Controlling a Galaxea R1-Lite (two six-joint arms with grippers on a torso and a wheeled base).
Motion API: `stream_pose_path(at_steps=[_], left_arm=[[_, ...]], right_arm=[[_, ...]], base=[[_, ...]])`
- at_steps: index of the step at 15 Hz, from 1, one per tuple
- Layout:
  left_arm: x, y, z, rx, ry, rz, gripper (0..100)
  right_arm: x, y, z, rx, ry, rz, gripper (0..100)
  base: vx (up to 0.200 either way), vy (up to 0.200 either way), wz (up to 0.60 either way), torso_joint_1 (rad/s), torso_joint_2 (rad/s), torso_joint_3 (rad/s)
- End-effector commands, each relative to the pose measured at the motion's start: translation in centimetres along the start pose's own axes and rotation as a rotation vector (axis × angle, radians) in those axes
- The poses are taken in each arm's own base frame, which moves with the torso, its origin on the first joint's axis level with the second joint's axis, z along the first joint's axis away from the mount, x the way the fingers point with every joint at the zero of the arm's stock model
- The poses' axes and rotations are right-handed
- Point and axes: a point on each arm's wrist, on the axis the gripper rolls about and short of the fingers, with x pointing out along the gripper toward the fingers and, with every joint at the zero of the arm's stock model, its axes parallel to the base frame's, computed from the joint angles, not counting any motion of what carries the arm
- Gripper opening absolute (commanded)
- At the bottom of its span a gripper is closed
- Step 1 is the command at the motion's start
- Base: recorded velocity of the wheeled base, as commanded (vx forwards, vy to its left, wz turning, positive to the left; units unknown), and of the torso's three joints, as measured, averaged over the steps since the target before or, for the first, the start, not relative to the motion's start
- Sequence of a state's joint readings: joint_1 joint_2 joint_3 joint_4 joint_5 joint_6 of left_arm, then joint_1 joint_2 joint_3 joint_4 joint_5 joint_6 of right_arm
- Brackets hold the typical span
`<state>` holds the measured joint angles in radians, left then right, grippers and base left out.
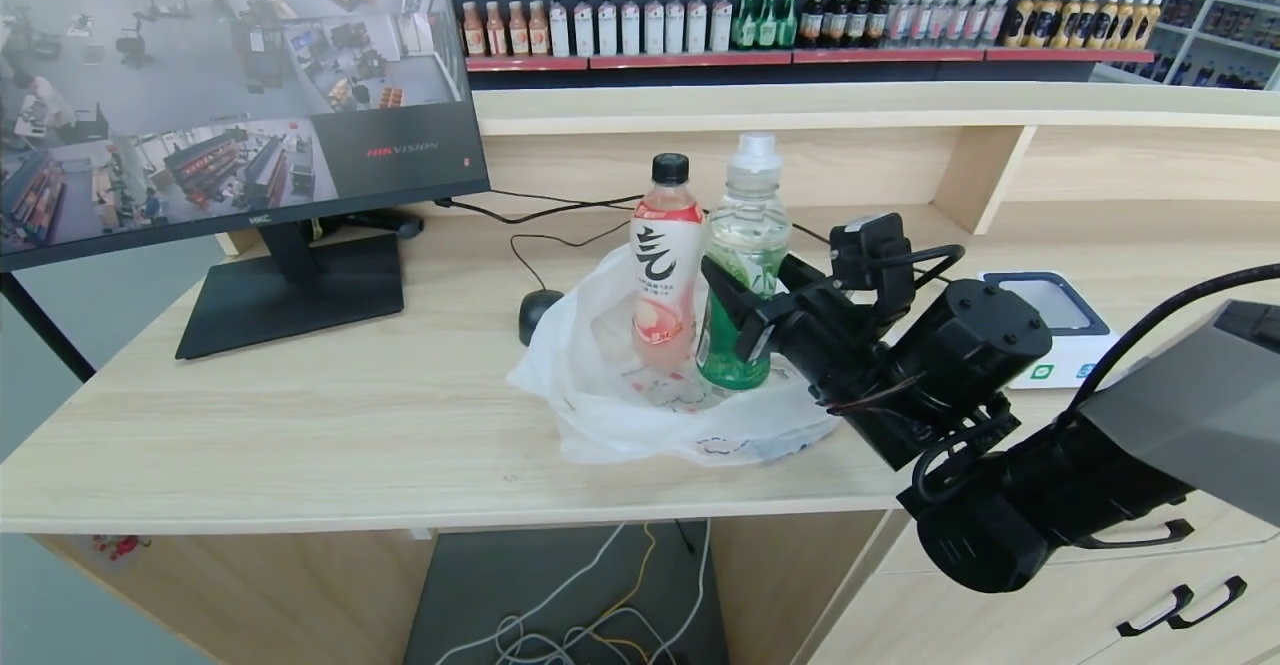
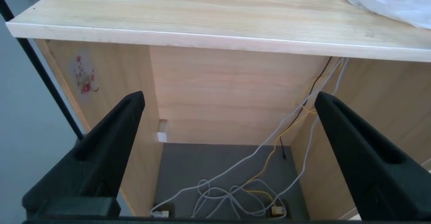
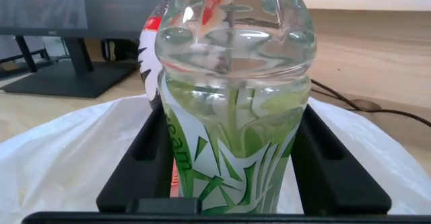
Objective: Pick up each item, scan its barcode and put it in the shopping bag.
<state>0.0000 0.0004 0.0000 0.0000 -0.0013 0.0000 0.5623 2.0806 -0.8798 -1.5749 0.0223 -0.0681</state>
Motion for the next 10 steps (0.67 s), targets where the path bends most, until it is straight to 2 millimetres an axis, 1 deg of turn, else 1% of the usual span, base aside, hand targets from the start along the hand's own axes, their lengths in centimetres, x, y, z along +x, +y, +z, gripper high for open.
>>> stream_pose_path(at_steps=[1,5,8,10], left_arm=[[0.0,0.0,0.0,0.000,0.000,0.000,100],[0.0,0.0,0.0,0.000,0.000,0.000,100],[0.0,0.0,0.0,0.000,0.000,0.000,100],[0.0,0.0,0.0,0.000,0.000,0.000,100]], right_arm=[[-0.1,-0.7,-0.2,-0.003,0.010,-0.017,0],[-0.3,-0.9,-0.1,-0.004,0.012,-0.022,0],[-0.6,-0.9,-0.3,-0.004,0.029,-0.021,0],[-1.2,-0.7,-0.9,-0.003,0.063,-0.018,0]], base=[[0.000,0.000,0.00,0.000,0.00,0.000],[0.000,0.000,0.00,0.000,0.00,0.000],[0.000,0.000,0.00,0.000,0.00,0.000],[0.000,0.000,0.00,0.000,0.00,0.000]])
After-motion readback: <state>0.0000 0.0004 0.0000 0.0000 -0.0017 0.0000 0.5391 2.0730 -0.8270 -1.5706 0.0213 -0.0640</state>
